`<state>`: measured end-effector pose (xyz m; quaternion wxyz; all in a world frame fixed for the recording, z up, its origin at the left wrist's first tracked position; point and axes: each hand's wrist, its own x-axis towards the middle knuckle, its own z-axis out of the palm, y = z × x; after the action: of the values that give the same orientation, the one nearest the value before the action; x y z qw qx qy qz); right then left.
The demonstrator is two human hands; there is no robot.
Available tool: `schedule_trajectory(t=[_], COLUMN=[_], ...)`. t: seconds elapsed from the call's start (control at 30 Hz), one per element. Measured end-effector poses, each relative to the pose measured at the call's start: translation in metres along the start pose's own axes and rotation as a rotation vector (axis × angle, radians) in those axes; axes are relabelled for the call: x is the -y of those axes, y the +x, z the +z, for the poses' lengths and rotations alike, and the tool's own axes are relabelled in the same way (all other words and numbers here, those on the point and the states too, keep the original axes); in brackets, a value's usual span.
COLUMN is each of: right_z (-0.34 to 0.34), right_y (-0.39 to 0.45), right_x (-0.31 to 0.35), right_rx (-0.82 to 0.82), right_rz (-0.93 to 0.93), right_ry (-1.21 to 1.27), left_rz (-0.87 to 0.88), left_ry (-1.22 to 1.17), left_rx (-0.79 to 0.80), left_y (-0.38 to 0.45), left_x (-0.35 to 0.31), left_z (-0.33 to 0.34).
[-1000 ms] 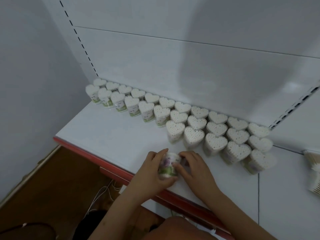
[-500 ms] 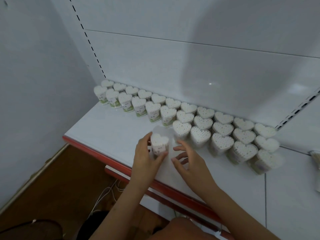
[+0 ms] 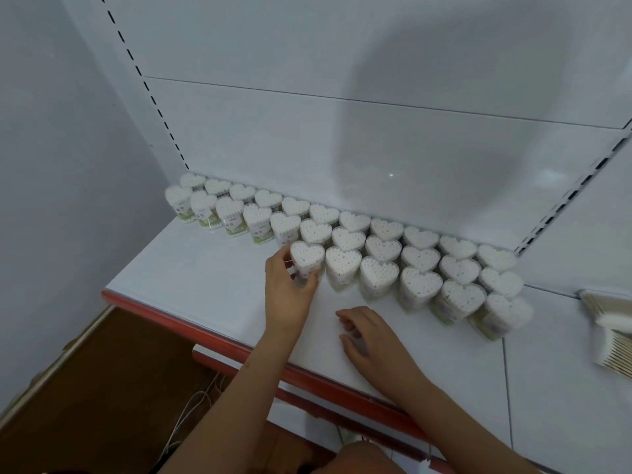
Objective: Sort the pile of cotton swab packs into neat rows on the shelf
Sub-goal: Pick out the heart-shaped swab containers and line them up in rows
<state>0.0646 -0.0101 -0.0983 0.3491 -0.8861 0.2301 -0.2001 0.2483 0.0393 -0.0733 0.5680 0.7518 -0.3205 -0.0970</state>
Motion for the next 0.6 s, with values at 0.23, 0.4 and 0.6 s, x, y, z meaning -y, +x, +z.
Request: schedule_trajectory(t=[0.23, 0.4, 0.6], right_z=[0.001, -0.01, -0.073], right_y=[-0.001, -0.003, -0.008], right_x=[-0.001, 0.012, 0.049], right_rx=[-0.021, -0.053, -0.41], right_rz=[-0.006, -0.016, 0.033], right_ry=[-0.013, 0.004, -0.035], left_rz=[-0.006, -0.069, 0.252], left_ry=[0.001, 0.048, 0.083], left_rx=[0.025, -0.011, -0.063], left_y=[0.005, -0.005, -0.047], left_x=[0.002, -0.008, -0.055], left_z=[0.002, -0.002, 0.001])
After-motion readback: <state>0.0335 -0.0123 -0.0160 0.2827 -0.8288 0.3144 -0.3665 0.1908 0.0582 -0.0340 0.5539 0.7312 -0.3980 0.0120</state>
